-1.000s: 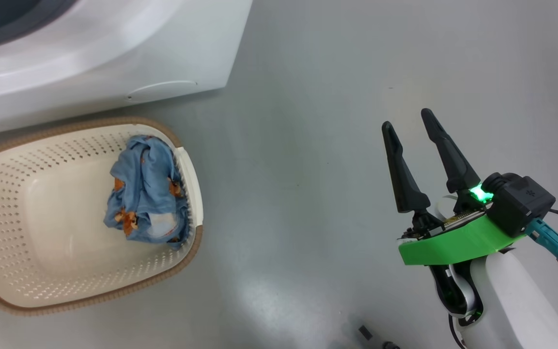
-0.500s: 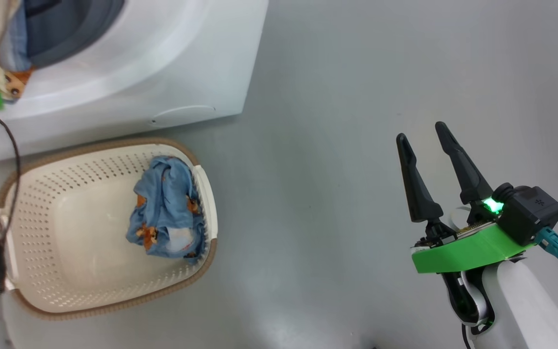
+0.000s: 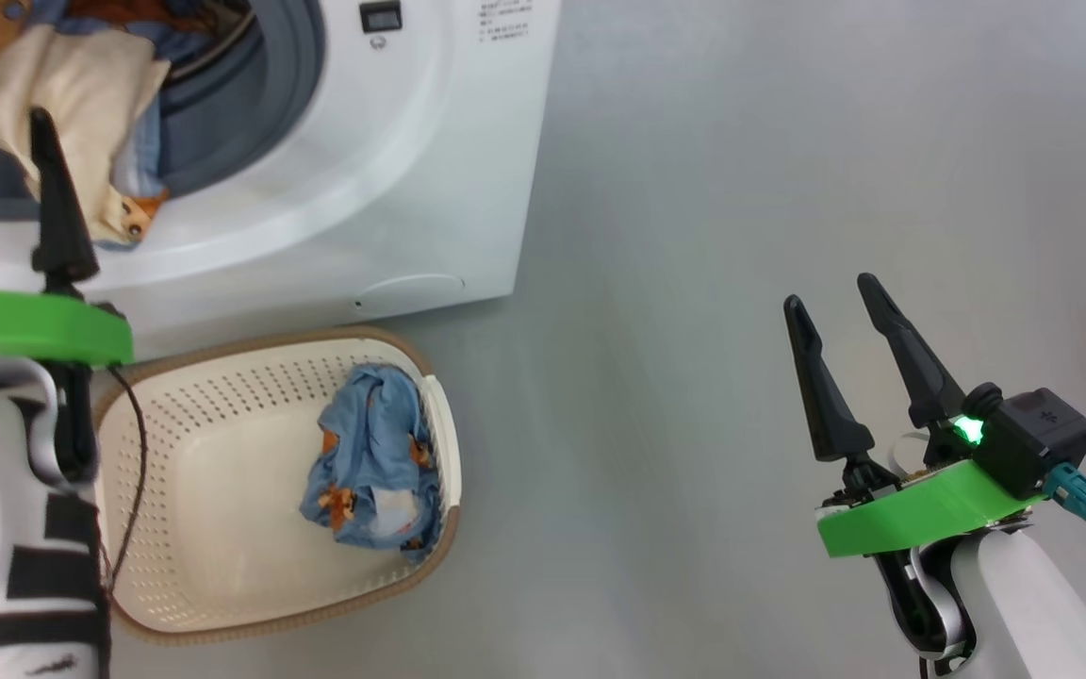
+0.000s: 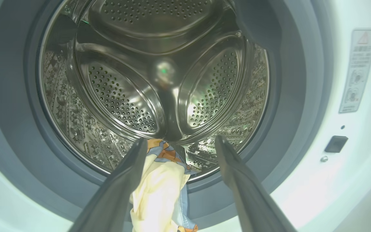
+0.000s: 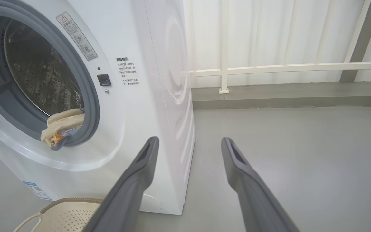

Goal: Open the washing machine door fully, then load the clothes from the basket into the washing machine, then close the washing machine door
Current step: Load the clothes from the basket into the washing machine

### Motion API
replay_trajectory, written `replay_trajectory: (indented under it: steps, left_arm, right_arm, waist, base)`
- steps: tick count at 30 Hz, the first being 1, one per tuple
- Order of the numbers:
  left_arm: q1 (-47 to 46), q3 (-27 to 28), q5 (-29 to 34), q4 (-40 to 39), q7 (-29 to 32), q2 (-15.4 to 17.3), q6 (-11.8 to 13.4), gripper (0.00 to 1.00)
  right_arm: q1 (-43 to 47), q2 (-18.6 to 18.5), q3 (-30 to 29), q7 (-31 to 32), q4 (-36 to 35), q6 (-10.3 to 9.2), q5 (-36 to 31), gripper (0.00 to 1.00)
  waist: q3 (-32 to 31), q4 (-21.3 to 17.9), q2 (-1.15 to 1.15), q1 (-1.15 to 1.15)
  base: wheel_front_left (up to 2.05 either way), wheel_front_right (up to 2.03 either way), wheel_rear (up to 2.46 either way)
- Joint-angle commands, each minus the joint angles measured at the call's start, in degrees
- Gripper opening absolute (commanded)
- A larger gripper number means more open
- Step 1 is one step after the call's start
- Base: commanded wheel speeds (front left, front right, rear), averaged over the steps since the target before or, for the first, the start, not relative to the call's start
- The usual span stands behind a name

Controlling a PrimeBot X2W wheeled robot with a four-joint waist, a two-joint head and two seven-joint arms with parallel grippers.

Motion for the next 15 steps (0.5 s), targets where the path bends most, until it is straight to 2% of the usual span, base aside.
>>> replay_trajectory:
  steps: [1,15]
  left_arm:
    - [2.5,1.5,0.8,-2.6,-0.3,1.4,0.0,1.0]
    - [14.8,2.0,1.3,-6.8,-0.3,-1.7,0.0,1.0]
  right_arm:
    - [1.7,-0.8,1.0,-0.5,-1.0,0.26,0.4,1.0]
    - [5.8,-2.9,-0.8,-0.5,-0.4,0.26,0.8,1.0]
  waist:
    - [-3.0,1.1,0.0,0.01]
    - [-10.0,2.9,0.0,0.01]
  base:
    - [0.0,0.0,0.0]
    - [0.0,0.0,0.0]
